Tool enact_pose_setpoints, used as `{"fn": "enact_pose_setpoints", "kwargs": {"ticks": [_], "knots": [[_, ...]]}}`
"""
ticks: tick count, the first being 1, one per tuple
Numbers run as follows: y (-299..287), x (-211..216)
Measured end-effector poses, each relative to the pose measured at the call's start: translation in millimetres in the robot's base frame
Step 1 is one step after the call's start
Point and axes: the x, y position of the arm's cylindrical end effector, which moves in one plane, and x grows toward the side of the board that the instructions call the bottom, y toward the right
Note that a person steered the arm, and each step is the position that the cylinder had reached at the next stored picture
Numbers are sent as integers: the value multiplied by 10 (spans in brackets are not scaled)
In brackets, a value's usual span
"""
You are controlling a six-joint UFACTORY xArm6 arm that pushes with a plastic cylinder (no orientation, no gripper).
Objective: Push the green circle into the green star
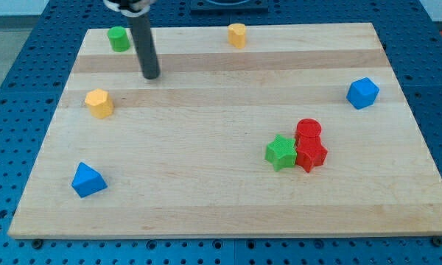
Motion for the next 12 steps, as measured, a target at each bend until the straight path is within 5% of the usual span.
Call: {"fn": "enact_pose_setpoints", "kwargs": {"ticks": [2, 5, 12], "knots": [[-845, -324], [-1010, -1174], [-604, -665]]}}
